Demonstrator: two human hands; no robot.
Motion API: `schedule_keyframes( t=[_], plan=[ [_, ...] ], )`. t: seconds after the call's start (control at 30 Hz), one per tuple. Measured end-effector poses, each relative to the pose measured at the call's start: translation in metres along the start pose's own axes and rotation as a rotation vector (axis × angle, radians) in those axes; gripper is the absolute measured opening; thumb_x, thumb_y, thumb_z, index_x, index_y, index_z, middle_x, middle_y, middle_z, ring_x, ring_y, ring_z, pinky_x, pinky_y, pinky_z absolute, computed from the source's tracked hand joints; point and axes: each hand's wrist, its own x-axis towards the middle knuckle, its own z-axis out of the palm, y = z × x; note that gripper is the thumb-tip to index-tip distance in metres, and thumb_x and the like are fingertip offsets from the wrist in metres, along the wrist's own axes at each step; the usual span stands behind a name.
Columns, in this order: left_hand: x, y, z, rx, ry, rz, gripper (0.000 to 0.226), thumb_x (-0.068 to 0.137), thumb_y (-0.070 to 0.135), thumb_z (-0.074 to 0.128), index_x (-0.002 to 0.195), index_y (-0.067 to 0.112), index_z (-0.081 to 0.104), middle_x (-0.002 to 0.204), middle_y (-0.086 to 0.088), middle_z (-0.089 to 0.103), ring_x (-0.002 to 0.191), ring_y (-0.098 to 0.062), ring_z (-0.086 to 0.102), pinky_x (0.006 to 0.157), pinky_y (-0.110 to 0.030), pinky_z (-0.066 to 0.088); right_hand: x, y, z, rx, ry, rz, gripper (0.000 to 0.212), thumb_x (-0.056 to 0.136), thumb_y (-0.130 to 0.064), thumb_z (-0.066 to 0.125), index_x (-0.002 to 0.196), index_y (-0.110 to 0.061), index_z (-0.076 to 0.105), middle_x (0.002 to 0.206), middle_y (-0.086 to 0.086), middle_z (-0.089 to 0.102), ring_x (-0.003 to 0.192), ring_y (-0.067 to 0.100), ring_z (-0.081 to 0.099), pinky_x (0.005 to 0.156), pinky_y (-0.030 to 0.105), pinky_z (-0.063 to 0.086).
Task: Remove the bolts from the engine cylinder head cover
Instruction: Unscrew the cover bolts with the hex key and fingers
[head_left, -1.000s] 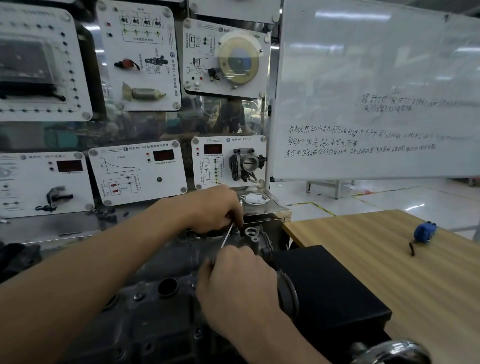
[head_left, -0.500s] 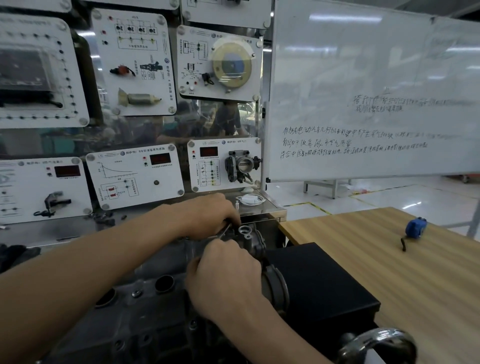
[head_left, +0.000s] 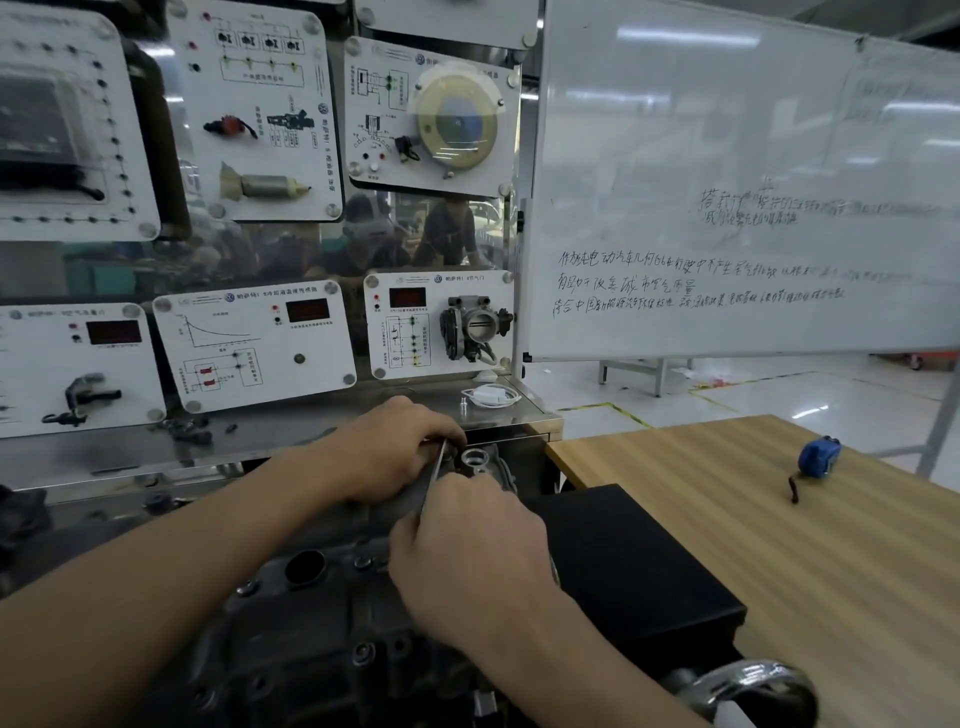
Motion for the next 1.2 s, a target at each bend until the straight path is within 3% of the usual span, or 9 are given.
schedule_keyframes(
  t=[0.13, 0.33, 0.57, 0.63, 0.7, 0.8, 0.87, 1.0, 1.2],
  plan=[
    [-0.004, 0.006, 0.007, 0.012, 0.063, -0.028, 0.033, 0.098, 0.011, 0.049, 0.124, 0.021, 0.068, 0.114, -0.004, 0.073, 0.102, -0.018, 0.065, 0.090, -0.036, 0.050, -0.001, 0.007, -0.003, -0.009, -0.017, 0.015, 0.022, 0.091, -0.039, 0.050, 0.081, -0.020, 0.048, 0.081, -0.001, 0.051, 0.077, 0.023, 0.057, 0.065, 0.033, 0.044],
    [-0.006, 0.004, 0.013, 0.007, 0.089, -0.072, 0.033, 0.099, 0.013, 0.046, 0.125, 0.023, 0.066, 0.114, -0.007, 0.071, 0.102, -0.022, 0.065, 0.088, -0.041, 0.052, -0.001, 0.014, -0.005, -0.052, -0.037, 0.022, 0.031, 0.093, -0.042, 0.049, 0.071, -0.024, 0.037, 0.072, -0.006, 0.038, 0.071, 0.021, 0.050, 0.060, 0.032, 0.038],
    [-0.010, 0.005, 0.018, 0.008, 0.110, -0.062, 0.030, 0.098, 0.022, 0.045, 0.119, 0.032, 0.063, 0.105, -0.003, 0.073, 0.089, -0.019, 0.066, 0.078, -0.040, 0.054, 0.004, 0.013, 0.003, -0.114, -0.015, -0.012, 0.038, 0.096, -0.041, 0.042, 0.064, -0.022, 0.037, 0.069, -0.003, 0.044, 0.059, 0.017, 0.045, 0.049, 0.028, 0.028],
    [-0.011, 0.003, 0.019, -0.027, 0.086, -0.057, 0.032, 0.098, 0.023, 0.044, 0.124, 0.033, 0.061, 0.110, 0.004, 0.071, 0.092, -0.013, 0.063, 0.077, -0.030, 0.052, 0.005, 0.013, 0.007, -0.112, -0.007, -0.009, 0.037, 0.098, -0.040, 0.040, 0.066, -0.021, 0.040, 0.071, -0.001, 0.049, 0.065, 0.021, 0.052, 0.053, 0.031, 0.034],
    [-0.011, 0.002, 0.015, -0.140, 0.047, -0.087, 0.039, 0.100, 0.016, 0.041, 0.130, 0.031, 0.060, 0.115, 0.015, 0.064, 0.097, 0.000, 0.057, 0.078, -0.009, 0.040, 0.006, 0.013, 0.008, -0.100, -0.002, -0.001, 0.038, 0.099, -0.039, 0.040, 0.066, -0.020, 0.044, 0.072, 0.000, 0.053, 0.067, 0.022, 0.056, 0.055, 0.032, 0.039],
    [-0.006, 0.001, 0.005, -0.384, -0.038, -0.150, 0.042, 0.102, 0.007, 0.035, 0.129, 0.022, 0.063, 0.120, 0.011, 0.065, 0.100, 0.014, 0.054, 0.078, 0.001, 0.036, 0.007, 0.013, 0.009, -0.090, -0.007, 0.008, 0.040, 0.100, -0.039, 0.038, 0.065, -0.019, 0.045, 0.071, -0.001, 0.052, 0.064, 0.021, 0.054, 0.053, 0.031, 0.035],
    [-0.003, 0.004, 0.002, -0.475, -0.065, -0.188, 0.040, 0.105, 0.014, 0.033, 0.123, 0.018, 0.068, 0.110, 0.012, 0.068, 0.095, 0.014, 0.057, 0.076, -0.001, 0.039, 0.007, 0.013, 0.009, -0.080, 0.001, 0.010, 0.039, 0.099, -0.040, 0.038, 0.067, -0.019, 0.046, 0.072, 0.000, 0.052, 0.068, 0.023, 0.056, 0.057, 0.032, 0.037],
    [0.000, 0.008, 0.008, -0.491, 0.019, -0.287, 0.046, 0.104, 0.044, 0.037, 0.098, 0.021, 0.077, 0.092, 0.013, 0.072, 0.090, 0.001, 0.064, 0.073, -0.016, 0.042, 0.008, 0.014, 0.009, -0.052, 0.023, 0.008, 0.037, 0.099, -0.041, 0.038, 0.072, -0.018, 0.048, 0.074, 0.000, 0.052, 0.070, 0.023, 0.057, 0.057, 0.032, 0.038],
    [0.010, 0.008, 0.017, -0.379, 0.106, -0.331, 0.044, 0.102, 0.035, 0.045, 0.068, 0.025, 0.072, 0.045, 0.022, 0.058, 0.046, 0.009, 0.052, 0.053, -0.021, 0.032, 0.011, 0.017, 0.003, -0.059, -0.019, 0.006, 0.034, 0.099, -0.041, 0.041, 0.075, -0.018, 0.046, 0.076, -0.001, 0.049, 0.072, 0.022, 0.055, 0.061, 0.032, 0.041]
  ],
)
